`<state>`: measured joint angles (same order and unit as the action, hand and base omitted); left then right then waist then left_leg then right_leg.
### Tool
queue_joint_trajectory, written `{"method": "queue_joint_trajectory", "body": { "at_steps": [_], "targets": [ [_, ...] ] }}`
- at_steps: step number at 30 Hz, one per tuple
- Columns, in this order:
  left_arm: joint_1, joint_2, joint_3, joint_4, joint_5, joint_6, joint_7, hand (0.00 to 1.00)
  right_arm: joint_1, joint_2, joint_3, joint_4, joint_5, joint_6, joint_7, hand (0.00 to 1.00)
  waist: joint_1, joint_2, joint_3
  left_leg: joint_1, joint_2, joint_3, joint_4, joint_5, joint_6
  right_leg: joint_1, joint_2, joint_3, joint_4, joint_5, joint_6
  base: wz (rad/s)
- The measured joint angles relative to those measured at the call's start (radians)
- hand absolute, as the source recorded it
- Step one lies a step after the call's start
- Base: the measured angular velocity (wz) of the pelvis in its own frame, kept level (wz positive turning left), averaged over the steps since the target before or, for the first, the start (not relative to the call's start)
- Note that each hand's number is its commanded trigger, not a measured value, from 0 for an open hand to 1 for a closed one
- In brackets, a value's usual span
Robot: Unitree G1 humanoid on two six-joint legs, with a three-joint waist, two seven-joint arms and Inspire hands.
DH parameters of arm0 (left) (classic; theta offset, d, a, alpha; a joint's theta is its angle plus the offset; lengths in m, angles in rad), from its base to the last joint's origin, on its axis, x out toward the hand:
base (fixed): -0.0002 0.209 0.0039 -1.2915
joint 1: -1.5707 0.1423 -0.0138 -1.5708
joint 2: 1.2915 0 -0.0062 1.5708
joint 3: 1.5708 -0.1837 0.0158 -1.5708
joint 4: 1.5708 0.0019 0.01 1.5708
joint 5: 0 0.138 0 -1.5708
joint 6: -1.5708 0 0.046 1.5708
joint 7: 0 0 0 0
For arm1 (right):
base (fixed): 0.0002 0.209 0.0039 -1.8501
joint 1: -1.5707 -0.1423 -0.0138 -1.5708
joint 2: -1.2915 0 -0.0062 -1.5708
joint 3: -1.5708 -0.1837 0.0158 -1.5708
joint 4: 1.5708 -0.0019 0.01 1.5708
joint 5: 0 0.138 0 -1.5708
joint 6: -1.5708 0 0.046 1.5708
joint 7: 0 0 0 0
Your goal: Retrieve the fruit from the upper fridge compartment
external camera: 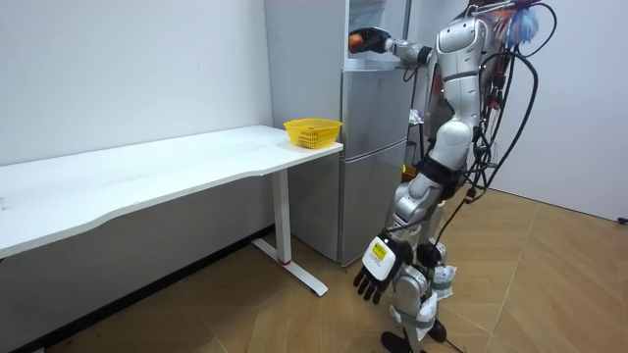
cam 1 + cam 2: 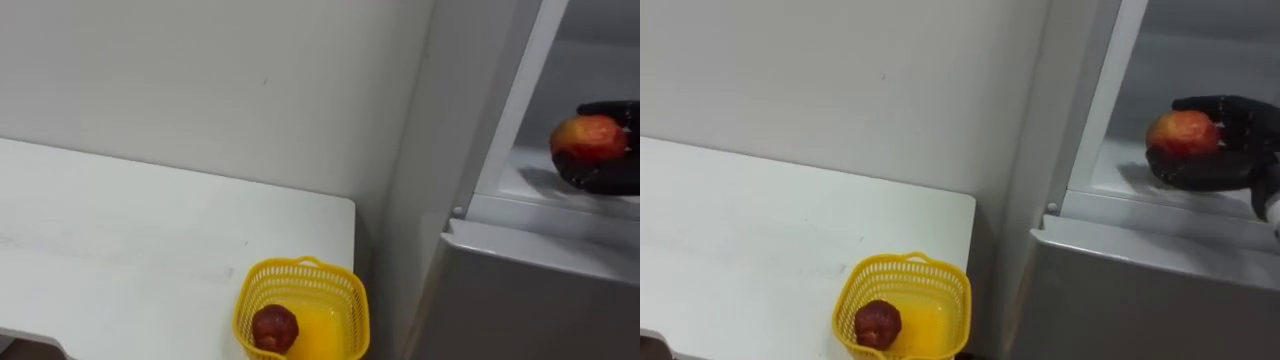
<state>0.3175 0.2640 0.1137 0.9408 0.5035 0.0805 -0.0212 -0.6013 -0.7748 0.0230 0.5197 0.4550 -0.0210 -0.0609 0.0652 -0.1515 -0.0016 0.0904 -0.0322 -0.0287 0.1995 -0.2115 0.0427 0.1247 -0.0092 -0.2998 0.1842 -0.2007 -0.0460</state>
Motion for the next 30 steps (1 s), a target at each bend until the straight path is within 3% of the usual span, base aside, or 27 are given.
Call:
{"method": "queue_joint_trajectory", "body": {
  "at_steps": [6, 12, 17, 22, 27, 30],
  "targets": [
    [-0.013, -0.001, -0.013, 0.0, -0.004, 0.0, 0.017, 0.0, 0.107, 0.034, 0.0, -0.209, -0.035, -0.001, -0.051, 1.0, -0.002, 0.018, 0.0101, 0.008, 0.003, 0.021, -0.002, -0.003, 0.002, 0.001, 0.001, 0.021, 0.002, 0.001, -0.001, -0.1],
    [-0.01, -0.007, -0.015, 0.002, -0.022, -0.004, 0.039, 0.0, 0.17, 0.047, -0.017, -0.356, -0.089, -0.002, -0.088, 1.0, -0.015, 0.045, -0.005, 0.01, 0.004, 0.03, -0.002, -0.004, 0.003, -0.001, 0.002, 0.026, 0.003, 0.002, -0.002, -0.02],
    [-0.01, -0.021, -0.017, 0.062, -0.035, -0.038, 0.079, 0.0, 0.299, 0.119, -0.068, -0.586, -0.24, -0.035, -0.134, 1.0, -0.014, 0.057, -0.0044, 0.025, 0.008, 0.048, -0.012, -0.004, 0.003, 0.005, 0.005, 0.038, 0.004, 0.002, -0.002, -0.07],
    [-0.007, -0.022, -0.019, 0.062, -0.04, -0.05, 0.098, 0.0, 0.397, 0.19, -0.087, -0.769, -0.329, -0.074, -0.149, 1.0, -0.024, 0.067, -0.0029, 0.023, 0.01, 0.057, -0.015, -0.005, 0.001, 0.002, 0.007, 0.05, 0.004, 0.004, -0.006, -0.06],
    [-0.018, -0.023, -0.021, 0.082, -0.041, -0.085, 0.12, 0.0, 0.463, 0.197, -0.084, -0.897, -0.448, -0.143, -0.178, 1.0, -0.019, 0.071, -0.0033, 0.026, 0.012, 0.068, -0.015, -0.005, 0.001, 0.001, 0.008, 0.059, 0.004, 0.004, -0.006, -0.06],
    [-0.036, -0.023, -0.046, 0.109, -0.042, -0.094, 0.138, 0.0, 0.467, 0.207, -0.062, -0.949, -0.476, -0.161, -0.18, 1.0, -0.004, 0.071, -0.0025, 0.032, 0.016, 0.09, -0.019, -0.005, 0.001, -0.003, 0.013, 0.078, 0.006, 0.005, -0.007, -0.2]
  ]
}}
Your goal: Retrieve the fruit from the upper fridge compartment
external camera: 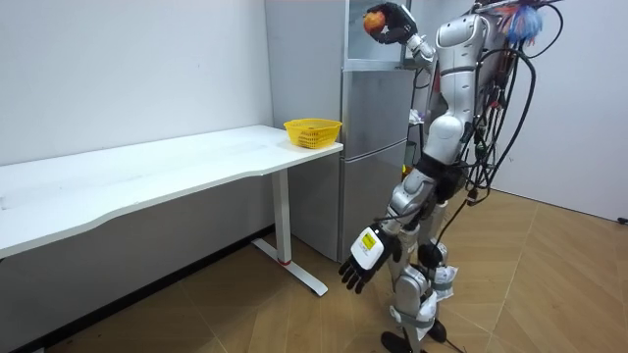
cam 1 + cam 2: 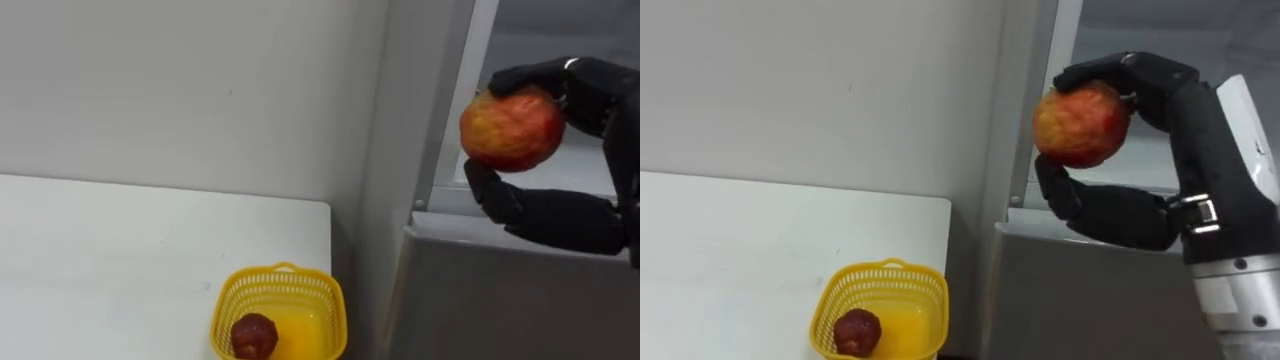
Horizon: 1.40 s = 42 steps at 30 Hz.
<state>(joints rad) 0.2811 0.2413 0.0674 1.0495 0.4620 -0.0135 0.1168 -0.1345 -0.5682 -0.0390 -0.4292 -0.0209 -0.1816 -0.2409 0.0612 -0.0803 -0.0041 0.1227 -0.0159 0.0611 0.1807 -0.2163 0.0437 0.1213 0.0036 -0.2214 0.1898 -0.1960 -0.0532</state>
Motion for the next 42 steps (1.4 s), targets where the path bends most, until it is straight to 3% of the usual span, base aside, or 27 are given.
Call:
{"method": "queue_joint_trajectory", "body": {
  "at_steps": [3, 7, 11, 14, 19, 23, 27, 29, 36, 42],
  "targets": [
    [-0.02, -0.002, -0.02, 0.035, 0.0, -0.009, 0.002, 0.0, 0.0, 0.041, 0.036, -0.02, -0.067, -0.024, 0.001, 1.0, 0.004, -0.001, 0.0011, 0.005, 0.002, 0.005, -0.004, -0.002, -0.001, 0.0, 0.002, 0.01, -0.003, 0.0, 0.0, -0.08],
    [-0.042, -0.005, -0.071, 0.042, 0.0, -0.009, 0.002, 0.0, 0.0, 0.093, 0.108, -0.027, -0.215, -0.026, 0.009, 1.0, 0.009, -0.004, 0.0008, -0.02, 0.0, 0.001, 0.003, -0.002, -0.001, -0.016, 0.0, -0.001, -0.003, 0.002, -0.001, 0.04],
    [-0.059, -0.015, -0.077, 0.044, 0.0, -0.008, -0.006, 0.0, -0.009, 0.094, 0.137, -0.03, -0.27, -0.017, 0.025, 1.0, 0.037, -0.013, -0.002, -0.03, 0.0, -0.008, 0.009, -0.002, -0.001, -0.026, 0.0, -0.005, 0.0, 0.003, -0.001, 0.03],
    [-0.07, -0.017, -0.081, 0.046, 0.0, -0.009, -0.022, 0.0, -0.043, 0.094, 0.157, -0.03, -0.311, -0.015, 0.039, 1.0, 0.057, -0.024, 0.0046, -0.028, 0.001, -0.016, 0.008, -0.002, -0.001, -0.023, 0.0, -0.014, 0.0, 0.003, -0.001, 0.06],
    [-0.078, -0.016, -0.083, 0.077, -0.001, -0.009, -0.043, 0.0, -0.097, 0.094, 0.18, -0.009, -0.331, -0.024, 0.061, 1.0, 0.072, -0.031, 0.0087, -0.031, -0.002, -0.037, 0.005, -0.002, -0.002, -0.017, -0.001, -0.029, -0.002, 0.003, 0.0, 0.12],
    [-0.074, -0.007, -0.095, 0.08, 0.0, -0.008, -0.063, 0.0, -0.128, 0.094, 0.22, 0.087, -0.346, -0.021, 0.073, 1.0, 0.089, -0.035, 0.0124, -0.03, -0.002, -0.042, 0.005, -0.003, -0.002, -0.011, -0.001, -0.031, -0.003, 0.003, 0.0, 0.05],
    [-0.081, -0.005, -0.084, 0.083, 0.0, -0.007, -0.089, 0.0, -0.128, 0.094, 0.223, 0.234, -0.356, -0.011, 0.082, 1.0, 0.118, -0.044, 0.0228, -0.025, -0.004, -0.044, 0.008, -0.002, -0.002, -0.005, -0.003, -0.031, -0.005, 0.002, 0.0, 0.01],
    [-0.08, -0.006, -0.083, 0.083, 0.001, 0.0, -0.109, 0.0, -0.129, 0.094, 0.223, 0.299, -0.354, -0.001, 0.083, 1.0, 0.136, -0.05, 0.0212, -0.03, -0.006, -0.046, 0.011, -0.002, -0.002, -0.008, -0.005, -0.032, -0.006, 0.002, 0.0, 0.0],
    [-0.083, -0.003, -0.081, 0.073, 0.003, 0.005, -0.141, 0.0, -0.174, 0.097, 0.231, 0.405, -0.343, 0.001, 0.092, 1.0, 0.144, -0.057, 0.0206, -0.032, -0.011, -0.066, 0.018, -0.002, -0.002, -0.003, -0.006, -0.043, -0.008, -0.001, 0.004, 0.06],
    [-0.086, 0.006, -0.081, 0.07, 0.002, 0.009, -0.141, 0.0, -0.257, 0.097, 0.297, 0.534, -0.348, 0.01, 0.126, 1.0, 0.145, -0.06, 0.0187, -0.032, -0.011, -0.081, 0.018, -0.002, -0.002, 0.0, -0.006, -0.059, -0.007, -0.001, 0.004, 0.09]
  ]
}}
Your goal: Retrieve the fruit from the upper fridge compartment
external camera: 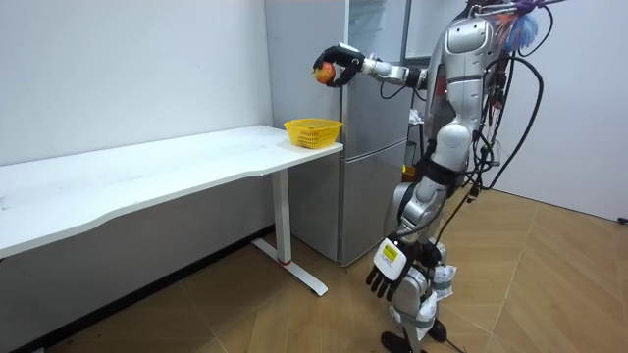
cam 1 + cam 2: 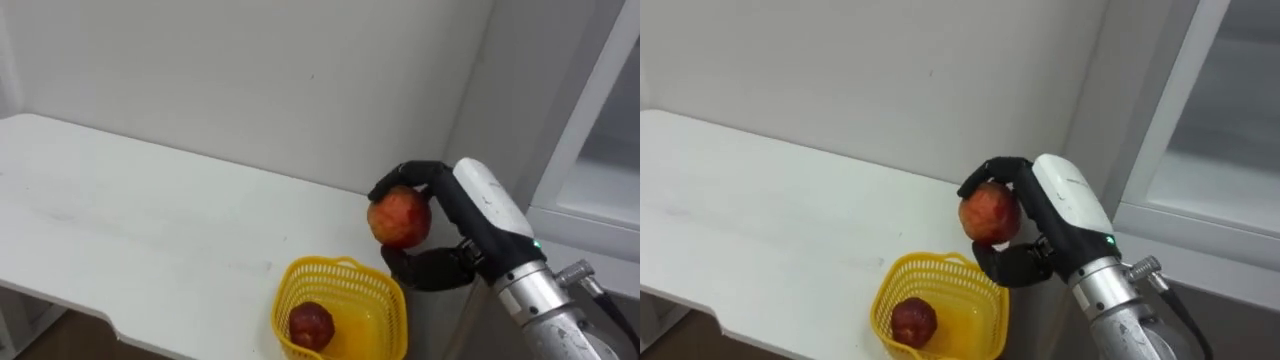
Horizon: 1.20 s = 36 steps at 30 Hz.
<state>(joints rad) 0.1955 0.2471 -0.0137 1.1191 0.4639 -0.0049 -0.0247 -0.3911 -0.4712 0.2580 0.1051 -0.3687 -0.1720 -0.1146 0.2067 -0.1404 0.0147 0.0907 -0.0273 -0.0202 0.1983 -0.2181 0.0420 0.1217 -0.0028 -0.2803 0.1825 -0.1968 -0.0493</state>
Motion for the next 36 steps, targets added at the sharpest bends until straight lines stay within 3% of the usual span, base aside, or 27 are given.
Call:
{"method": "queue_joint_trajectory", "body": {
  "at_steps": [4, 12, 34, 36],
  "targets": [
    [-0.001, 0.007, -0.001, 0.0, 0.0, 0.007, -0.005, 0.0, -0.001, 0.0, 0.032, 0.069, -0.008, 0.022, 0.031, 1.0, 0.02, -0.009, -0.0012, 0.0, -0.001, -0.012, 0.001, 0.0, 0.0, 0.003, -0.002, -0.022, 0.002, 0.0, 0.0, 0.08],
    [-0.005, 0.012, -0.002, -0.001, 0.0, 0.012, -0.024, 0.0, -0.002, 0.0, 0.047, 0.087, -0.023, 0.022, 0.055, 1.0, 0.024, -0.011, -0.0003, -0.011, -0.004, -0.024, 0.005, 0.0, 0.0, 0.005, -0.005, -0.032, 0.002, 0.0, 0.0, 0.06],
    [-0.03, 0.02, 0.001, -0.001, 0.0, 0.015, -0.036, 0.0, -0.002, 0.0, 0.079, 0.079, -0.022, 0.028, 0.104, 1.0, 0.046, -0.008, 0.0013, -0.015, -0.006, -0.036, 0.007, 0.001, -0.001, 0.011, -0.003, -0.026, -0.012, 0.0, 0.001, 0.02],
    [-0.03, 0.02, 0.001, -0.001, 0.0, 0.023, -0.035, 0.0, -0.002, 0.0, 0.081, 0.079, -0.022, 0.041, 0.106, 0.43, 0.046, -0.008, 0.0013, -0.015, -0.006, -0.038, 0.007, 0.001, -0.001, 0.011, -0.002, -0.025, -0.012, 0.0, 0.001, 0.05]
  ]
}}
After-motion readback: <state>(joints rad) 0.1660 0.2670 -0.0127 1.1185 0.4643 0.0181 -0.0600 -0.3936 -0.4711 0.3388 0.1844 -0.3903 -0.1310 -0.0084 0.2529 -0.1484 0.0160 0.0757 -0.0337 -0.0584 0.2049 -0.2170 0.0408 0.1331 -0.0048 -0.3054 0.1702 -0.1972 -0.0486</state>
